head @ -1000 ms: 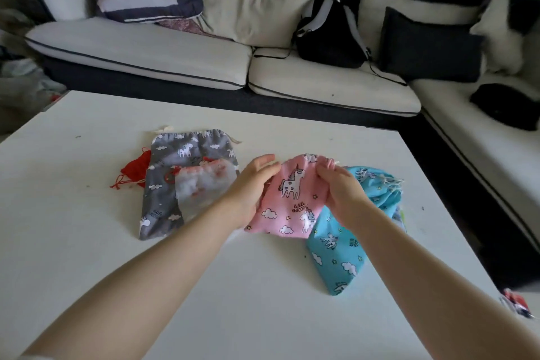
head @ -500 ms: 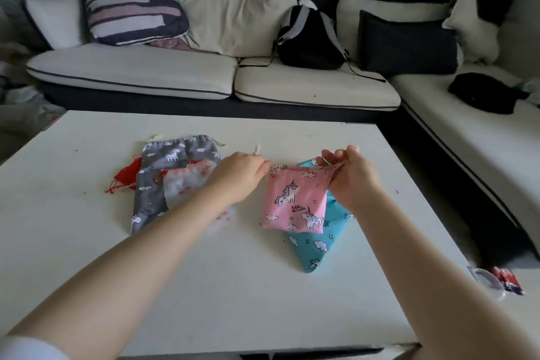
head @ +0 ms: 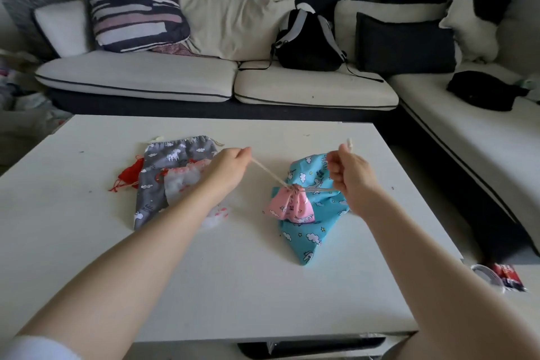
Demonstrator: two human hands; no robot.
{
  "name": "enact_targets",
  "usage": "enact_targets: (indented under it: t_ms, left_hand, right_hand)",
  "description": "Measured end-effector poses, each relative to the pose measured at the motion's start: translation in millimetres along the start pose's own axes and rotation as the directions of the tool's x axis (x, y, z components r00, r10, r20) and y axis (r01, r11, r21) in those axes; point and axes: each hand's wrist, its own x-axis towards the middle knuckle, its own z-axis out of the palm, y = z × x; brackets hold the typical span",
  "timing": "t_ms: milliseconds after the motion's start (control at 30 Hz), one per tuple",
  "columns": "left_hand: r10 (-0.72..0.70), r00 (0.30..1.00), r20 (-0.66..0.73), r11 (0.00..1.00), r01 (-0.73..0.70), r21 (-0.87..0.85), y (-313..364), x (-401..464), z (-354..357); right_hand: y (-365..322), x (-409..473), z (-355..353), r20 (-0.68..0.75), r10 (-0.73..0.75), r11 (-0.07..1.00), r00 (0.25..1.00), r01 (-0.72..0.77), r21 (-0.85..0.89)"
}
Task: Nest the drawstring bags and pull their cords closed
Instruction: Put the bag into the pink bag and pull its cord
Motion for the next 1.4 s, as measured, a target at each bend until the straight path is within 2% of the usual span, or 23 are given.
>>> enact_targets:
  t_ms: [100,200,333,400,433,500,567,600,667,700,800,867,967,1000,1033,1100,1167,1300,1400]
  left_hand:
    - [0.144,0.983,0.113,0.990,-0.141,-0.030,17,-4,-4]
    - [0.329,0.930,0.164,0.921,-0.354,0.163,35,-12,-9]
    - [0.478,0.875,0.075,0.845,-0.482,0.230,48,-16,-12]
    - [0.497,0.868,0.023,0.857,-0.494,0.149,49,-18,-10]
    - [0.481,0.877,-0.007,0.874,-0.478,0.083,50,-19,-9]
    - [0.358,0.933,-0.037,0.926,-0.360,-0.115,46,-19,-1]
    - [0.203,0.977,0.064,0.943,-0.178,-0.280,38,-17,9]
    - [0.178,0.973,0.144,0.932,-0.120,-0.342,35,-17,13]
    - [0.225,0.932,0.284,0.902,-0.089,-0.423,32,-23,19]
    - [0.259,0.919,0.298,0.889,-0.107,-0.444,33,-26,20]
    - [0.272,0.939,0.209,0.878,-0.153,-0.454,33,-28,24]
    - [0.188,0.969,0.163,0.841,-0.073,-0.537,31,-24,23]
    - [0.040,0.963,0.268,0.690,0.167,-0.705,25,-18,19]
    - [0.014,0.952,0.306,0.684,0.214,-0.697,25,-18,20]
    - [-0.004,0.945,0.327,0.721,0.229,-0.654,24,-18,22]
    - [0.003,0.939,0.344,0.855,0.176,-0.488,26,-20,26]
    - [0.049,0.918,0.393,0.935,0.097,-0.342,33,-26,28]
    - [0.151,0.828,0.540,0.970,-0.019,-0.244,48,-37,22]
    - [0.178,0.824,0.538,0.983,-0.128,-0.130,52,-41,19]
  right_hand:
    - [-9,-10,13,0.182,-0.066,0.963,0.981,0.110,-0.245]
    - [-20,-22,28,0.318,-0.066,0.880,0.946,0.206,-0.428]
    - [-29,-35,42,0.432,-0.072,0.817,0.899,0.301,-0.492]
    - [-31,-37,44,0.443,-0.102,0.793,0.891,0.342,-0.505]
    - [-32,-37,44,0.432,-0.122,0.790,0.893,0.351,-0.503]
    - [-35,-35,43,0.385,-0.154,0.849,0.910,0.321,-0.420]
    - [-39,-32,42,0.329,-0.156,0.942,0.931,0.240,-0.233]
    - [-41,-31,42,0.309,-0.151,0.966,0.939,0.207,-0.155]
    - [-43,-29,42,0.291,-0.137,0.982,0.947,0.169,-0.088]
    - [-43,-28,42,0.292,-0.133,0.983,0.947,0.164,-0.082]
    - [-41,-26,40,0.296,-0.138,0.976,0.945,0.180,-0.120]
    - [-39,-21,34,0.237,-0.143,0.967,0.961,0.187,-0.173]
    - [-34,-15,19,0.092,-0.035,0.991,0.995,0.047,-0.128]
    - [-33,-16,18,0.083,0.006,0.997,0.997,0.001,-0.083]
    - [-33,-18,18,0.096,0.023,0.999,0.995,-0.018,-0.048]
    - [-37,-23,25,0.169,-0.004,1.000,0.986,0.001,0.018]
    - [-47,-30,33,0.271,-0.055,0.997,0.961,0.038,0.068]
    - [-62,-38,48,0.374,-0.160,0.984,0.913,0.175,-0.007]
    - [-59,-38,56,0.431,-0.187,0.965,0.883,0.248,-0.089]
